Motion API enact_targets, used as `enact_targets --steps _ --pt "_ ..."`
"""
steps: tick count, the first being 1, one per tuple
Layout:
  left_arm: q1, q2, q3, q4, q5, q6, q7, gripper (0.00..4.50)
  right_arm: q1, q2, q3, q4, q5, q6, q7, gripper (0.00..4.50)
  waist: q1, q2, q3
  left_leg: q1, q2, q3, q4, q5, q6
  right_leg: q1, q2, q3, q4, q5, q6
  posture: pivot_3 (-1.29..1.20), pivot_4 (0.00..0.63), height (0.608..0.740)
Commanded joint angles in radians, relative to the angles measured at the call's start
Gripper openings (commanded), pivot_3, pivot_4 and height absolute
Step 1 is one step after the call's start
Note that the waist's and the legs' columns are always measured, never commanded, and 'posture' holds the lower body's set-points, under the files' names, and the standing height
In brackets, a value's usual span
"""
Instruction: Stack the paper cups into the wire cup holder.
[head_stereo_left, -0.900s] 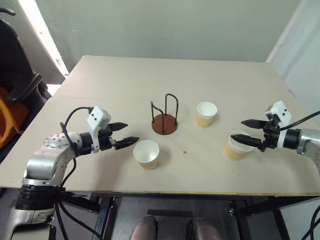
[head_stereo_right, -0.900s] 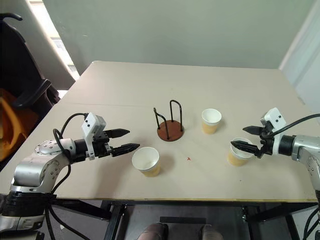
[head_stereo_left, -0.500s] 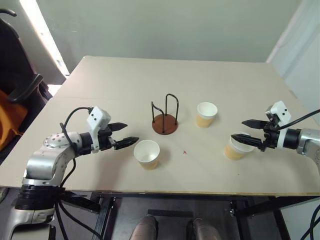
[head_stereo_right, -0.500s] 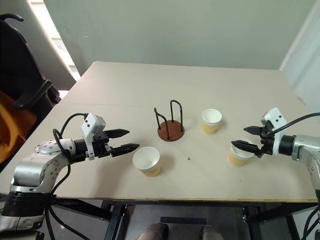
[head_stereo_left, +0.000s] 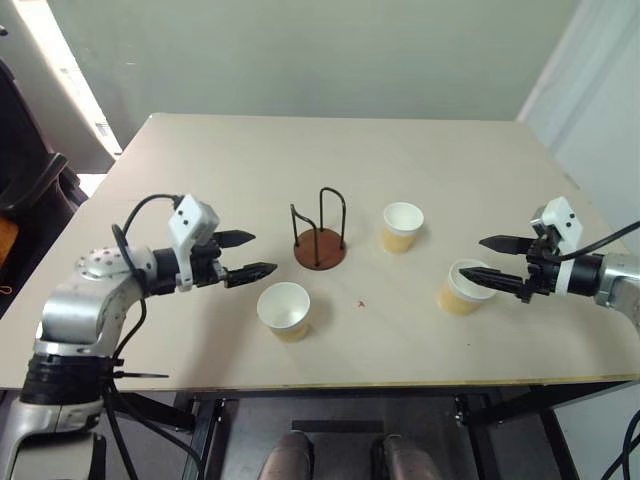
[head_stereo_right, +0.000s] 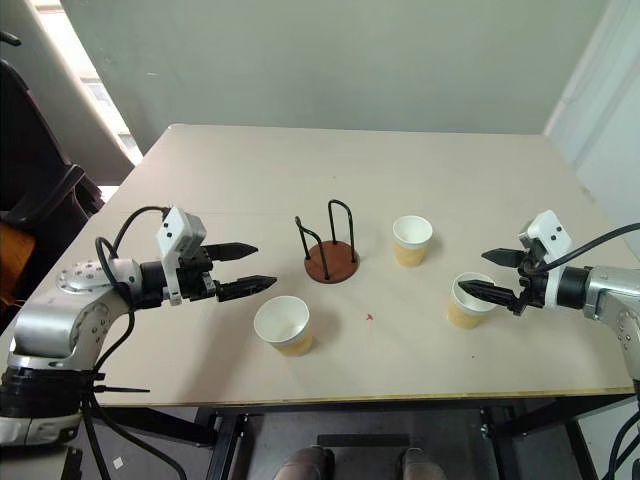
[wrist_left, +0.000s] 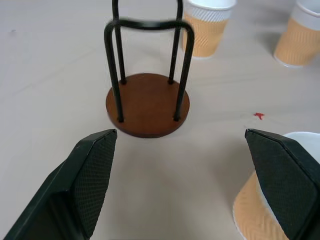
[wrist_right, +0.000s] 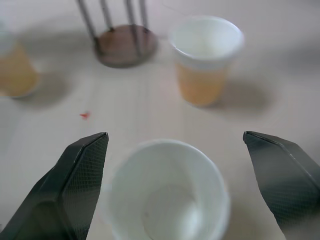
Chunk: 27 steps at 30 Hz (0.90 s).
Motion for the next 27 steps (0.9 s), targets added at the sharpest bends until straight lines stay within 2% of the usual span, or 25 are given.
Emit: enact_targets --steps 1,6,11,17,26,27 --pt "-0.16 0.032 -0.06 0.076 0.097 -0.108 -0.046 4.39 -0.097 -0.029 0.052 -0.142 0.035 0.013 0.04 4.5 0.001 0.0 0.0 0.0 0.0 0.0 0.001 0.0 0.0 0.0 0.0 0.0 0.0 0.0 0.0 0.0 0.15 0.74" --pt "-0.336 -0.019 -0.183 0.364 0.252 -0.271 -0.088 4.39 -0.186 0.008 0.119 -0.231 0.055 0.043 0.018 4.5 0.0 0.0 0.0 0.001 0.0 0.0 0.002 0.002 0.003 0.002 0.0 0.001 -0.001 0.0 0.0 0.0 0.15 0.74" --pt "-0.443 -0.104 -0.261 0.572 0.344 -0.394 -0.146 4.39 -0.233 0.057 0.16 -0.297 0.067 0.077 -0.029 4.5 0.002 0.0 0.0 -0.004 0.0 -0.001 0.005 0.002 0.004 -0.001 -0.001 0.0 -0.001 0.002 0.003 0.0 0.15 0.74" --pt "-0.54 -0.234 -0.283 0.792 0.417 -0.506 -0.093 4.39 -0.23 0.071 0.158 -0.369 0.099 0.12 -0.073 4.5 0.005 0.0 0.0 -0.015 0.0 -0.001 0.011 0.0 0.006 -0.007 -0.002 0.0 -0.003 0.009 0.015 0.0 0.15 0.74" --pt "-0.623 -0.363 -0.275 1.019 0.506 -0.626 0.024 4.39 -0.186 0.035 0.128 -0.423 0.118 0.159 -0.101 4.5 0.007 0.0 0.0 -0.016 0.0 0.001 0.013 0.0 0.006 -0.007 -0.002 0.0 -0.004 0.009 0.019 0.0 0.15 0.74" --pt "-0.629 -0.372 -0.27 1.033 0.508 -0.637 0.033 4.22 -0.182 0.031 0.123 -0.428 0.121 0.162 -0.103 4.5 0.007 0.0 0.0 -0.016 0.0 0.001 0.013 0.0 0.006 -0.007 -0.002 0.0 -0.004 0.009 0.02 0.0 0.15 0.74"
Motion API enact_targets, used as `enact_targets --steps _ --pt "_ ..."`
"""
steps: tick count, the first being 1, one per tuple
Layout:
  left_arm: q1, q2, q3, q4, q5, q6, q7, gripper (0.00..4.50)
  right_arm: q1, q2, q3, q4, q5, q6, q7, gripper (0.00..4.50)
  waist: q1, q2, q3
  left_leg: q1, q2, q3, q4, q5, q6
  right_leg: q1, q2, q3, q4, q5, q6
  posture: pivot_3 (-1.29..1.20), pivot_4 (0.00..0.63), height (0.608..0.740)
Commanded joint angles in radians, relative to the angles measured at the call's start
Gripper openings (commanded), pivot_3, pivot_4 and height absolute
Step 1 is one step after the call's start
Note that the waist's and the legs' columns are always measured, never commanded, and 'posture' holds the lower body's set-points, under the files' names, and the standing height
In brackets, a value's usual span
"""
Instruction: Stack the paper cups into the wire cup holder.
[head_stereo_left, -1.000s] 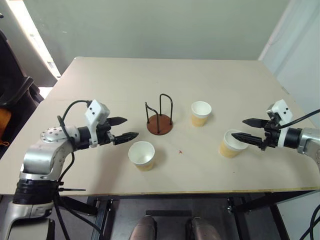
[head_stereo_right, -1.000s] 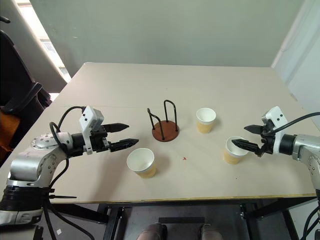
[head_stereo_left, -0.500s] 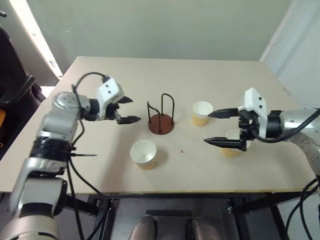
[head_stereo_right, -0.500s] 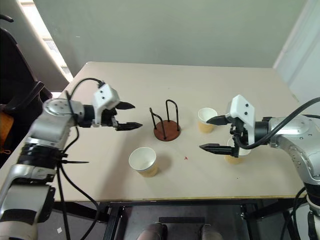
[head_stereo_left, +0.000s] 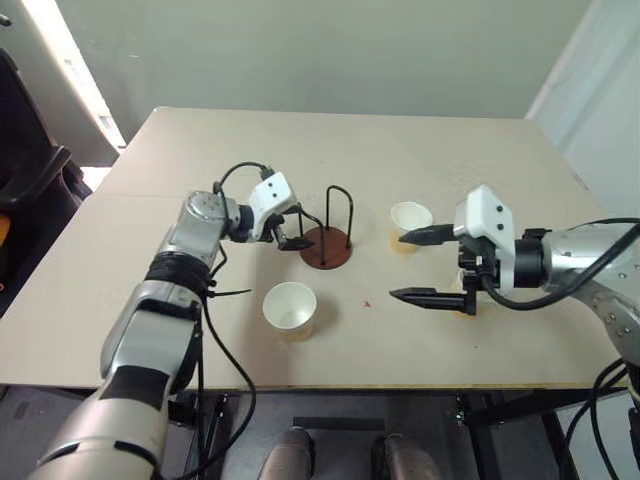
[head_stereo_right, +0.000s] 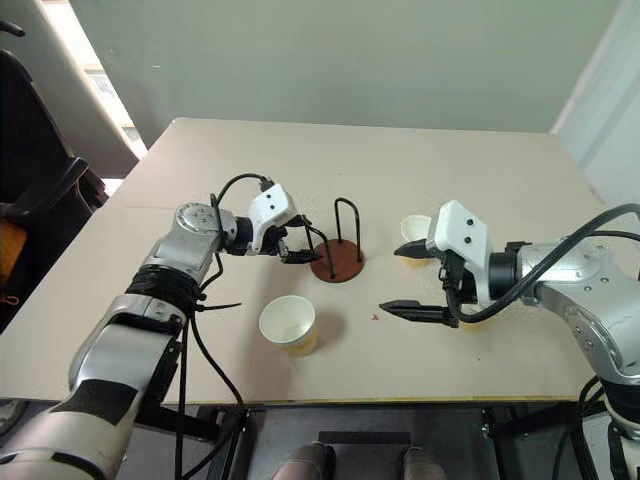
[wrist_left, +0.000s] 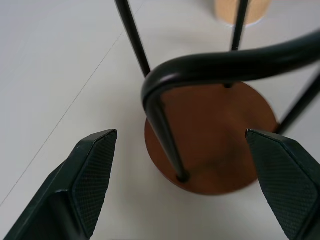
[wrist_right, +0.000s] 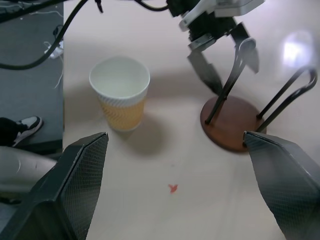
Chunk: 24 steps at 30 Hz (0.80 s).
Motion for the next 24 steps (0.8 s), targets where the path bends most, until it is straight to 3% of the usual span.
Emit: enact_targets --steps 1,4,12,13,24 --pt "-0.047 -0.023 0.029 0.029 0.006 -0.046 0.034 4.03 0.005 -0.022 -0.055 -0.045 0.029 0.009 -0.017 4.5 0.0 0.0 0.0 0.0 0.0 0.0 0.0 0.0 0.0 0.0 0.0 0.0 0.0 0.0 0.0 0.0 0.15 0.74" --pt "-0.019 -0.04 0.042 -0.008 -0.019 -0.044 -0.005 3.18 0.018 -0.033 -0.069 -0.056 0.038 0.019 -0.029 4.5 0.0 0.0 0.0 0.0 0.0 0.001 0.002 0.0 0.0 0.0 0.0 0.001 0.0 0.0 0.002 0.0 0.15 0.74" --pt "0.043 -0.023 0.073 -0.153 -0.084 0.025 -0.14 0.23 0.043 -0.062 -0.091 -0.056 0.046 0.015 -0.031 4.5 0.0 0.0 0.0 -0.001 -0.001 0.003 0.011 0.0 0.0 0.001 0.001 0.003 0.002 -0.002 0.006 0.0 0.15 0.74" --pt "0.047 -0.026 0.075 -0.185 -0.099 0.047 -0.162 0.03 0.045 -0.066 -0.091 -0.051 0.043 0.012 -0.028 4.5 0.0 0.0 0.0 -0.002 -0.001 0.003 0.013 0.0 0.0 0.001 0.001 0.003 0.002 -0.002 0.006 0.0 0.15 0.74" --pt "0.081 -0.099 0.001 -0.566 -0.237 0.277 -0.374 0.03 0.141 -0.182 -0.131 -0.012 0.007 -0.031 0.029 4.5 0.012 0.0 0.0 -0.004 -0.004 0.003 0.017 -0.005 0.008 0.003 -0.003 0.004 0.002 -0.001 0.009 0.0 0.15 0.74"
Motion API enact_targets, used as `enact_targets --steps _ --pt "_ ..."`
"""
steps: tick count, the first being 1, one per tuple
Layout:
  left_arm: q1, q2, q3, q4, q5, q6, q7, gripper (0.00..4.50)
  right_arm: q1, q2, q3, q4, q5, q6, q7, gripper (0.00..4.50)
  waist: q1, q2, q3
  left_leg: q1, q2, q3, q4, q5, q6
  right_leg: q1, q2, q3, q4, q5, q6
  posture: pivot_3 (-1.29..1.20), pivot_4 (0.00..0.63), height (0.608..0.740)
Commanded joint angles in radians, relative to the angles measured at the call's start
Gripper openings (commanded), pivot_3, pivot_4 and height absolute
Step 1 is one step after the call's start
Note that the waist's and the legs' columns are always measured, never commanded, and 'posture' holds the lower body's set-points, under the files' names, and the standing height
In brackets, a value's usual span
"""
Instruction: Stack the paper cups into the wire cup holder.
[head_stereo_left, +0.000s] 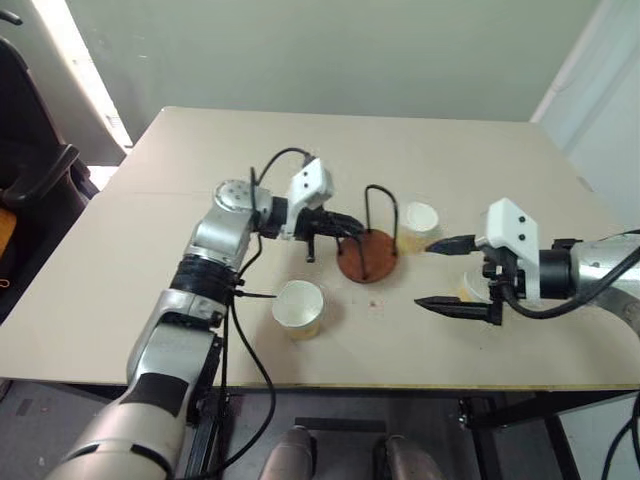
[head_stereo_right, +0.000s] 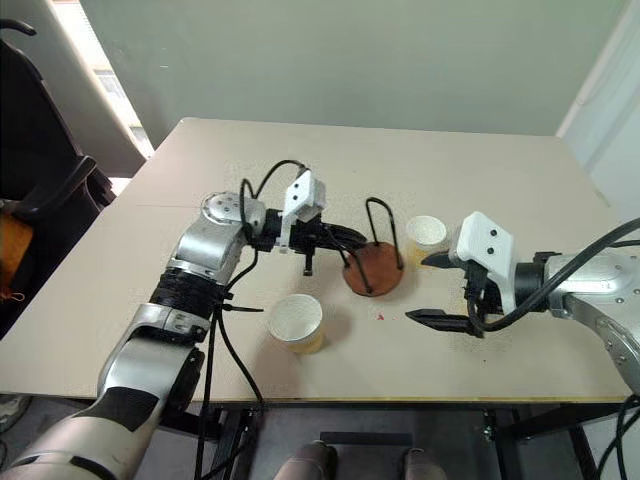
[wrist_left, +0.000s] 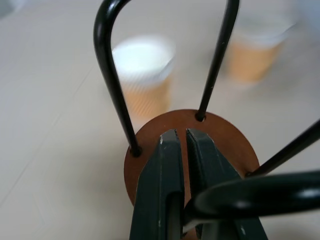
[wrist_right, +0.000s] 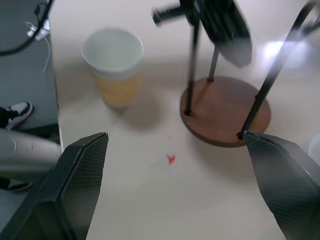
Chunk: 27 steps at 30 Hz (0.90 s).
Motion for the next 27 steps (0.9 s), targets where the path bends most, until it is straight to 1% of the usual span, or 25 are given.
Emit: enact_targets --steps 1,5,8,12,17,20,23,26,27 --pt "0.01 -0.008 -0.04 -0.109 -0.035 0.04 -0.072 0.03 0.041 -0.058 -0.05 0.0 -0.027 -0.035 0.032 4.5 0.0 0.0 0.0 0.0 0.0 0.001 0.0 0.0 0.0 0.0 0.0 0.0 0.0 0.0 0.001 0.0 0.15 0.74" --pt "0.019 -0.016 -0.104 -0.13 -0.012 0.024 -0.107 0.03 0.117 -0.112 -0.066 0.002 -0.052 -0.059 0.056 4.5 0.002 0.0 0.0 0.001 0.0 0.001 0.0 0.0 0.0 0.0 0.0 0.0 0.0 0.0 0.002 0.0 0.15 0.74" --pt "0.013 -0.02 -0.156 -0.108 0.035 -0.029 -0.111 0.03 0.177 -0.136 -0.102 -0.007 -0.056 -0.064 0.067 4.5 0.003 0.0 0.0 0.001 0.0 0.001 0.0 -0.002 0.002 0.001 -0.001 0.001 0.0 0.0 0.003 0.0 0.15 0.74" --pt "-0.017 -0.05 -0.18 -0.053 0.06 -0.079 -0.114 0.03 0.229 -0.146 -0.141 -0.023 -0.052 -0.06 0.063 4.5 0.004 0.0 0.0 0.002 0.0 0.001 0.001 -0.002 0.004 0.002 -0.001 0.001 0.0 0.001 0.004 0.0 0.15 0.74" --pt "-0.03 -0.063 -0.201 0.003 0.097 -0.159 -0.126 0.03 0.264 -0.147 -0.166 -0.039 -0.049 -0.054 0.057 4.5 0.004 0.0 0.0 0.002 0.0 0.001 0.001 -0.003 0.004 0.003 -0.001 0.001 0.0 0.001 0.005 0.0 0.15 0.74" --pt "-0.042 -0.069 -0.208 0.025 0.106 -0.145 -0.132 0.03 0.273 -0.147 -0.173 -0.043 -0.049 -0.053 0.053 4.5 0.005 0.0 0.0 0.002 -0.001 0.001 0.001 -0.003 0.005 0.003 -0.001 0.001 0.0 0.0 0.006 0.0 0.15 0.74" --pt "-0.051 -0.069 -0.212 0.043 0.121 -0.142 -0.141 0.85 0.275 -0.144 -0.174 -0.048 -0.047 -0.051 0.048 4.5 0.005 0.0 0.0 0.001 -0.002 0.001 0.001 -0.003 0.005 0.003 -0.001 0.002 0.0 0.0 0.007 0.0 0.15 0.74" --pt "-0.061 -0.073 -0.208 0.064 0.136 -0.158 -0.13 1.85 0.275 -0.14 -0.173 -0.045 -0.051 -0.051 0.041 4.5 0.005 0.0 0.0 0.001 -0.002 0.001 0.001 -0.003 0.005 0.003 -0.001 0.002 0.0 0.0 0.008 0.0 0.15 0.74" --pt "-0.064 -0.075 -0.205 0.07 0.138 -0.161 -0.128 2.25 0.274 -0.139 -0.173 -0.042 -0.052 -0.051 0.039 4.5 0.005 0.0 0.0 0.001 -0.002 0.001 0.001 -0.003 0.005 0.003 -0.001 0.003 0.0 0.0 0.008 0.0 0.15 0.74"
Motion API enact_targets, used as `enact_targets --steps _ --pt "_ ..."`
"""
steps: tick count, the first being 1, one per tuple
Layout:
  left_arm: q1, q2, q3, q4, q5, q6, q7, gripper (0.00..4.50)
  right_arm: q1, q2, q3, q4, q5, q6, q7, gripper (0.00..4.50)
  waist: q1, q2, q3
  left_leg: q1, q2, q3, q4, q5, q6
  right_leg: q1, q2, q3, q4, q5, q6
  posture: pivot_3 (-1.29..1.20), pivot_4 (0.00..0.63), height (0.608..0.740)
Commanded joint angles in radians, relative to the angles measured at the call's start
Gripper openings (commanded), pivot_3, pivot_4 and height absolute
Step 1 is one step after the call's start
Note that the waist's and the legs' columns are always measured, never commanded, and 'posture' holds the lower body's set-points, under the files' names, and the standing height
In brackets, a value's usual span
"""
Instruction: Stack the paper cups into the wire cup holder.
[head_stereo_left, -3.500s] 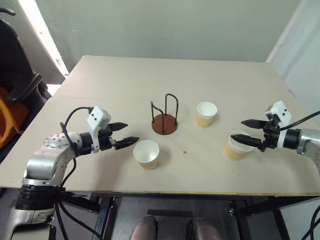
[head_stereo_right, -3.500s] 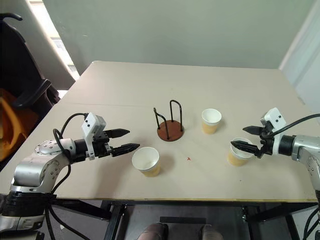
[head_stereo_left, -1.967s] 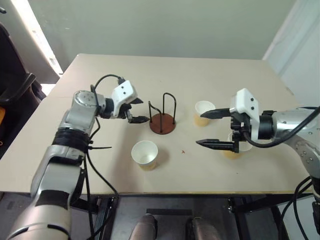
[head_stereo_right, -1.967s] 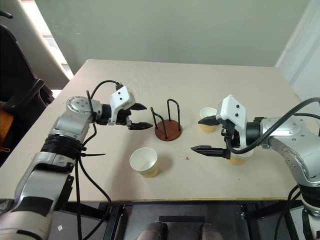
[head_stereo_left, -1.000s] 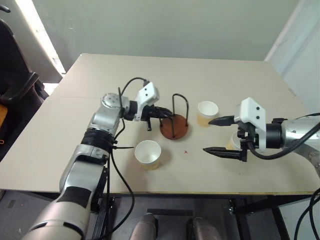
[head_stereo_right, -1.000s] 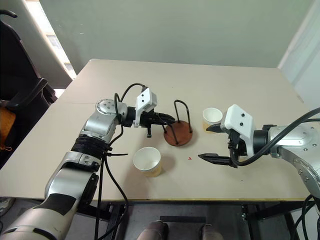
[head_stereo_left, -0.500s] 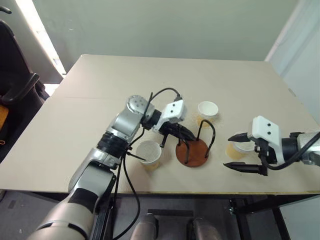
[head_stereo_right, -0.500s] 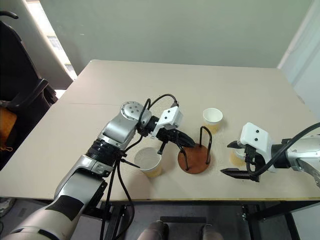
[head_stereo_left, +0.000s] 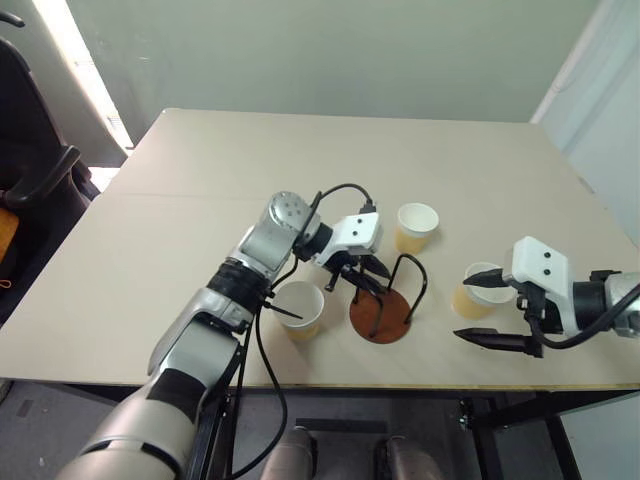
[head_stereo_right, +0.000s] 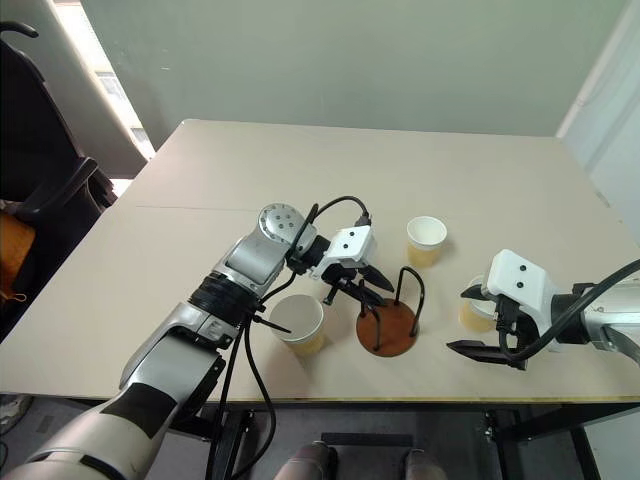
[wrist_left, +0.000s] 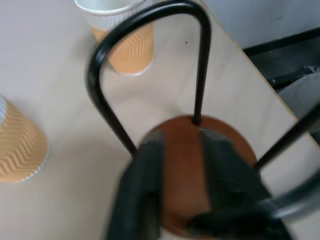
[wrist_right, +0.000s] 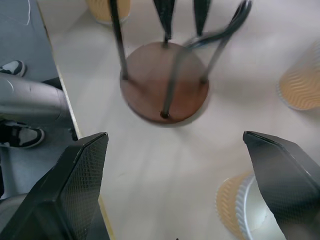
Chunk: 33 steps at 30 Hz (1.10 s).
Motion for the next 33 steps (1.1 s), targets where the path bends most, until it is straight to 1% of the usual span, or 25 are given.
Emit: enact_targets --steps 1,6,7,11,16,20,22,25,28,31,32,33 --pt "-0.035 -0.01 0.013 0.007 0.005 -0.025 0.007 2.6 0.001 -0.01 -0.035 -0.012 -0.005 -0.004 -0.011 4.5 0.0 0.0 0.0 0.0 0.0 0.0 0.0 0.0 0.0 0.0 0.0 0.0 0.0 0.0 0.0 0.0 0.15 0.74" --pt "-0.037 0.002 0.018 0.005 0.012 -0.046 0.01 4.4 0.008 -0.013 -0.035 0.006 -0.016 -0.018 -0.006 4.5 0.0 0.0 0.0 0.0 -0.002 0.0 0.0 0.0 0.0 0.0 -0.001 0.001 0.0 -0.001 0.002 0.0 0.15 0.74" --pt "-0.038 0.006 0.018 0.004 0.015 -0.054 0.009 4.46 0.007 -0.014 -0.033 0.012 -0.018 -0.022 -0.004 4.5 0.0 0.0 0.0 0.0 -0.002 0.0 0.0 0.0 0.0 0.0 -0.001 0.002 0.0 -0.001 0.003 0.0 0.15 0.74" --pt "-0.032 0.054 0.022 -0.028 0.022 -0.097 -0.019 4.46 -0.005 -0.018 -0.014 0.048 -0.037 -0.043 0.004 4.5 -0.001 0.0 0.0 0.0 -0.003 0.0 0.0 0.0 0.001 0.0 -0.001 0.004 0.0 -0.002 0.004 0.0 0.15 0.74" --pt "-0.05 0.09 0.062 -0.045 0.012 -0.091 0.01 4.46 -0.012 -0.036 0.02 0.106 -0.078 -0.075 0.033 4.5 0.0 0.0 0.0 0.0 -0.004 0.0 0.0 -0.002 0.004 0.0 -0.002 0.005 0.0 -0.002 0.005 0.0 0.15 0.74" --pt "-0.076 0.156 0.135 -0.093 -0.026 -0.039 0.015 4.46 -0.047 -0.064 0.106 0.179 -0.149 -0.115 0.062 4.5 -0.001 0.0 0.0 0.0 -0.004 0.0 0.0 -0.003 0.005 0.0 -0.002 0.005 0.0 -0.002 0.005 0.0 0.15 0.74" --pt "-0.045 0.21 0.152 -0.173 -0.047 -0.013 -0.018 4.46 -0.081 -0.061 0.159 0.207 -0.178 -0.134 0.078 4.5 -0.003 0.0 0.0 0.0 -0.004 0.0 0.0 -0.003 0.005 0.0 -0.002 0.005 0.0 -0.002 0.005 0.0 0.15 0.74" --pt "0.025 0.295 0.198 -0.35 -0.138 0.101 -0.071 4.46 -0.138 -0.055 0.251 0.259 -0.251 -0.164 0.095 4.5 -0.01 0.0 0.0 0.0 -0.004 0.001 0.0 -0.003 0.005 0.0 -0.002 0.005 -0.001 -0.002 0.005 0.0 0.15 0.74" --pt "0.134 0.391 0.249 -0.576 -0.233 0.249 -0.068 4.46 -0.204 -0.025 0.327 0.309 -0.301 -0.197 0.122 4.5 -0.019 0.0 0.0 0.0 -0.004 0.001 0.0 -0.004 0.006 -0.001 -0.002 0.005 -0.001 -0.003 0.005 0.0 0.15 0.74" --pt "0.242 0.453 0.284 -0.737 -0.296 0.365 -0.017 4.5 -0.252 -0.006 0.375 0.339 -0.344 -0.222 0.148 3.92 -0.021 0.0 0.0 0.0 -0.004 0.001 0.0 -0.004 0.006 -0.001 -0.002 0.005 -0.001 -0.003 0.005 0.0 0.15 0.74" --pt "0.267 0.465 0.294 -0.772 -0.311 0.395 0.002 4.5 -0.262 -0.003 0.386 0.347 -0.357 -0.23 0.156 3.6 -0.02 0.001 0.0 0.0 -0.004 0.001 0.0 -0.004 0.006 -0.001 -0.003 0.005 -0.001 -0.003 0.005 0.0 0.15 0.74" --pt "0.295 0.477 0.309 -0.808 -0.327 0.429 0.027 4.5 -0.278 -0.004 0.406 0.355 -0.385 -0.246 0.163 3.17 -0.018 0.001 0.0 0.001 -0.004 0.001 0.0 -0.004 0.006 -0.001 -0.004 0.005 0.0 -0.004 0.004 0.0 0.15 0.74"
